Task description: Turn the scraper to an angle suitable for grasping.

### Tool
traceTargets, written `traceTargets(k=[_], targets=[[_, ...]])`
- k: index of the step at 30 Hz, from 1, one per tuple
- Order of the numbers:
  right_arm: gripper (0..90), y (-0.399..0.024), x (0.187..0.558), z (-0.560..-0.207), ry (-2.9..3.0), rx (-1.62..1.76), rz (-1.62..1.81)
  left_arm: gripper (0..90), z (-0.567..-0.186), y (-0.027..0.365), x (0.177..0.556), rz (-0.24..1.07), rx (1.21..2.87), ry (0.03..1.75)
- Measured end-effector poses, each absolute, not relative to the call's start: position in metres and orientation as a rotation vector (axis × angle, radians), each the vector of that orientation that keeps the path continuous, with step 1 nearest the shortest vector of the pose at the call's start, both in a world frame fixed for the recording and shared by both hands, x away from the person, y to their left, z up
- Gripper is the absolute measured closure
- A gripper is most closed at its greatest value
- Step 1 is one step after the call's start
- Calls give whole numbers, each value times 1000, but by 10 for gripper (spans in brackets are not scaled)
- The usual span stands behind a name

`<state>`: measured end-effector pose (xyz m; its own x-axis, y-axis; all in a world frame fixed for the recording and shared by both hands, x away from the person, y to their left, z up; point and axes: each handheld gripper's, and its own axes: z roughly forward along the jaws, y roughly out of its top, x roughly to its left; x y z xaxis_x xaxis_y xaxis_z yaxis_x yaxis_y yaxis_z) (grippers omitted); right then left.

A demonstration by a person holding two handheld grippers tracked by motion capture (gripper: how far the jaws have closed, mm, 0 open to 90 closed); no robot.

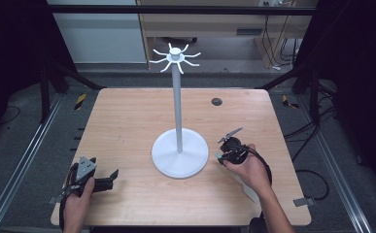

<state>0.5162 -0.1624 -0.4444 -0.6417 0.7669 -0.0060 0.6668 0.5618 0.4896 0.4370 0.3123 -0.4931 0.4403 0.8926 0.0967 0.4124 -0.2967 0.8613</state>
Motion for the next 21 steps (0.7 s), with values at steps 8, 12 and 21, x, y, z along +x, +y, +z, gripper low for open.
traceTargets(k=[8, 12, 21], targets=[[743, -178, 513, -431, 2424, 1205, 862, 28, -493, 313, 437, 753, 1890, 1106], [743, -183, 511, -426, 2376, 1205, 920, 28, -493, 315, 435, 748, 1882, 1109], [743, -192, 505, -413, 2293, 1239, 1034, 28, -492, 318, 433, 741, 1864, 1123]])
